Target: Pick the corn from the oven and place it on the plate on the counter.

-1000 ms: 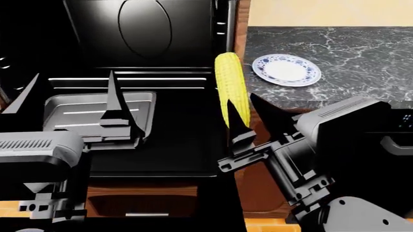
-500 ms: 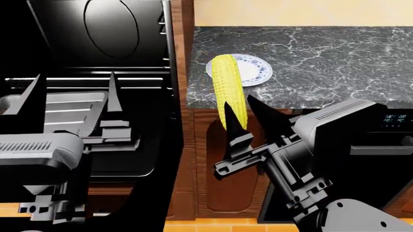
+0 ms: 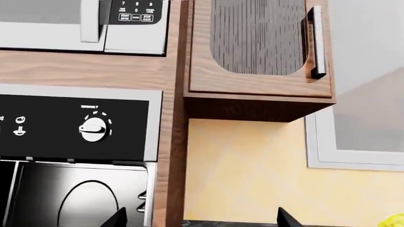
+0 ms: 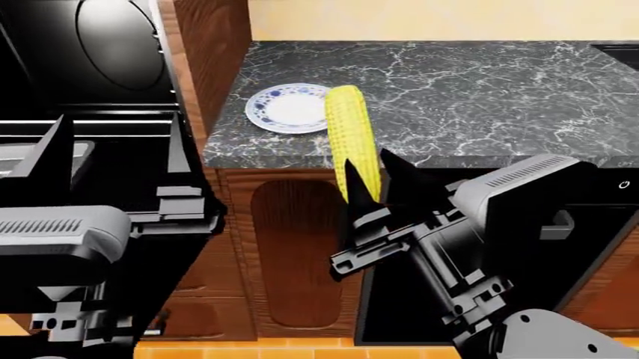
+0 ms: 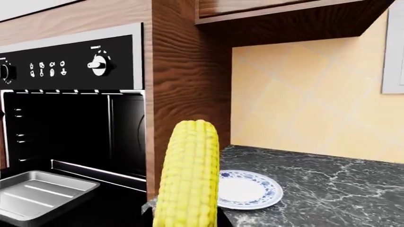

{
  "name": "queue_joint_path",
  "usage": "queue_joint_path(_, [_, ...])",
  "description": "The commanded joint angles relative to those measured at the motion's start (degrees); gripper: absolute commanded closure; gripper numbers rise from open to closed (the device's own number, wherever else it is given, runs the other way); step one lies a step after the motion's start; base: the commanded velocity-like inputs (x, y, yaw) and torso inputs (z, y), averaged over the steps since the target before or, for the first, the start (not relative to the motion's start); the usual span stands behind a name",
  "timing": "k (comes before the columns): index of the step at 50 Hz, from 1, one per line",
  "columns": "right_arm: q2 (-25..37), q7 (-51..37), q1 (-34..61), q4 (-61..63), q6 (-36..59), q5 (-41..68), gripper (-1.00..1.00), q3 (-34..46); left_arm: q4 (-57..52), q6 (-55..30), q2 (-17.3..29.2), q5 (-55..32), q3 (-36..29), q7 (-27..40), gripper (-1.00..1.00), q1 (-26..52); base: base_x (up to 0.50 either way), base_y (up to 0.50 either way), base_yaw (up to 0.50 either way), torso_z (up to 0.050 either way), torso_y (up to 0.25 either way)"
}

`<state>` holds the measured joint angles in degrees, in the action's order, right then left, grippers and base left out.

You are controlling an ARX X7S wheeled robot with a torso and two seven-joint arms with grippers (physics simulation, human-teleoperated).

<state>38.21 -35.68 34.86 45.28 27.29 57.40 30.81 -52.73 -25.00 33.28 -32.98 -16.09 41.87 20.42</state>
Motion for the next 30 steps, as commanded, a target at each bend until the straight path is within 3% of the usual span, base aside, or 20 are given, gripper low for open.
queue_joint_path(1, [-0.21,0.03,0.47,0.33,0.47,-0.94,1.00,-0.55,-0.04,0.26,0.25,-0.07,0.01,0.19,-1.00,-0.19,0.00,-0.50,0.00,0.000,0.000])
queue_joint_path(4, [-0.31,-0.51,0.38,0.07,0.54,-0.51,1.00,-0.69,0.03,0.50,0.28,0.04,-0.03,0.17,-1.00,-0.41,0.00,0.00,-0.42,0.000,0.000])
queue_joint_path(12, [-0.27,-0.55,0.12,0.16,0.22,-1.17,1.00,-0.52,0.27,0.79,0.23,0.25,-0.30,0.19,-1.00,-0.45,0.00,0.00,0.00,0.000,0.000])
queue_joint_path(30, [0.09,-1.08,-0.09,0.68,-0.20,-0.35,1.00,-0.85,-0.01,0.73,0.41,0.07,-0.44,0.72,-1.00,-0.24,0.18,0.01,0.50,0.000,0.001])
